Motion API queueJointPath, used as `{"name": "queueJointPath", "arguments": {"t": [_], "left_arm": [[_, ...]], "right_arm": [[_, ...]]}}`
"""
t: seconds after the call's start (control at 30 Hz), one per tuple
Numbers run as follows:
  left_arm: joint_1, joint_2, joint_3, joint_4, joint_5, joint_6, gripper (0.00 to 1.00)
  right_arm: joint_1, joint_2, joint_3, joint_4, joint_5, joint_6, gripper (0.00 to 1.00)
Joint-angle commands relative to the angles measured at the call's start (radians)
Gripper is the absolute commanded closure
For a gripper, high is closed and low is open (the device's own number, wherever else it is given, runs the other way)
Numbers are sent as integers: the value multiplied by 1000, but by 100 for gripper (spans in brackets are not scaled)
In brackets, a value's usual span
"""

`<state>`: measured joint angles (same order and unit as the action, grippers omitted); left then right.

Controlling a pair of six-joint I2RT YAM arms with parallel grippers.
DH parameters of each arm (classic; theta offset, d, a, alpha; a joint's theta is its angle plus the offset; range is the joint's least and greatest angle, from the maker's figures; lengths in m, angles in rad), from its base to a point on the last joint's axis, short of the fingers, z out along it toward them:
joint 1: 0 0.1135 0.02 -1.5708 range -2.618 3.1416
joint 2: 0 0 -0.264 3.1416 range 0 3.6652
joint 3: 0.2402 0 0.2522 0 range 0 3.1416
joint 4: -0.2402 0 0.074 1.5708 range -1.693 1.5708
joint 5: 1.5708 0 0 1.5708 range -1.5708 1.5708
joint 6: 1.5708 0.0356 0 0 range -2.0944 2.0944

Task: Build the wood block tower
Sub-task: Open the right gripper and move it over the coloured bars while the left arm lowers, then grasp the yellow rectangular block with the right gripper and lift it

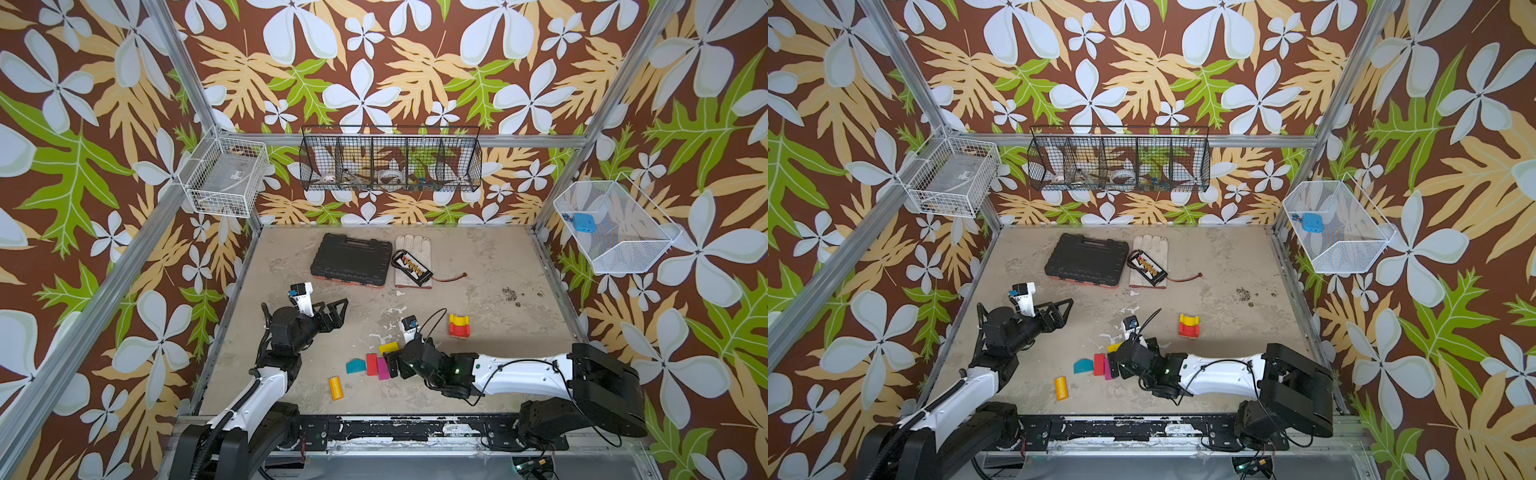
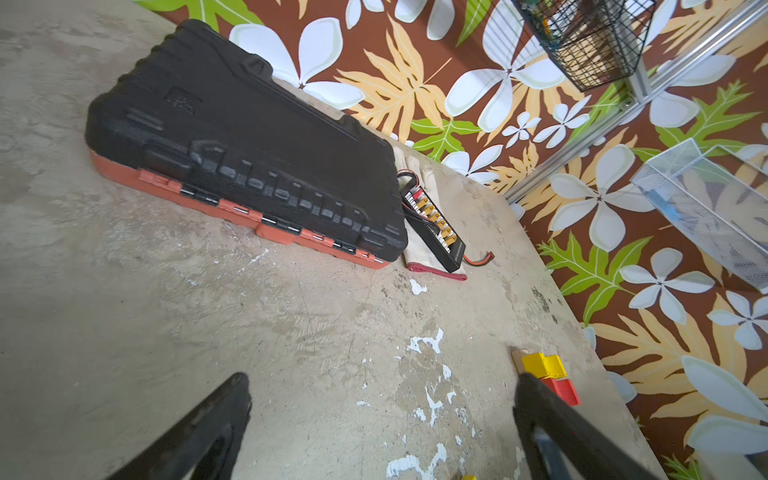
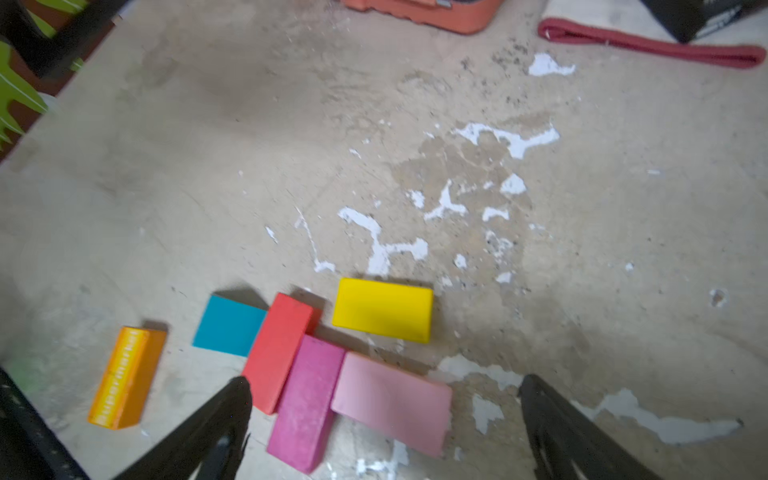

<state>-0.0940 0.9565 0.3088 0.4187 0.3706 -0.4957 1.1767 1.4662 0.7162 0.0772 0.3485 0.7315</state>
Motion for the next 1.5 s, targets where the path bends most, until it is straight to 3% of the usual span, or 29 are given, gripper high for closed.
{"name": "queueJointPath", "arguments": {"t": [0.0, 0.13, 0.27, 0.37, 0.67, 0.9, 1.13, 1.47], "left_arm": [[2, -29, 68, -274, -9, 4, 0], [2, -75, -7, -264, 65, -28, 0], [2, -89, -90, -224, -87, -8, 0], [2, -83, -109, -147, 28, -2, 0], [2, -244, -158, -183, -11, -28, 0], [1, -369, -179, -228, -47, -40, 0], [1, -348, -175, -226, -37, -37, 0], [2, -347, -177, -224, -29, -37, 0]], "right_arm": [[1, -9, 11, -69, 4, -28, 0], [1, -23, -22, -29, 42, -44, 0], [-2, -18, -56, 19, 8, -58, 1], [-2, -2, -63, 61, -19, -74, 3], [1, 182, 20, 126, -131, -92, 17], [0, 236, 49, 86, -88, -62, 18], [5, 281, 75, 13, -11, -39, 22], [7, 206, 62, -42, 42, -28, 23]]}}
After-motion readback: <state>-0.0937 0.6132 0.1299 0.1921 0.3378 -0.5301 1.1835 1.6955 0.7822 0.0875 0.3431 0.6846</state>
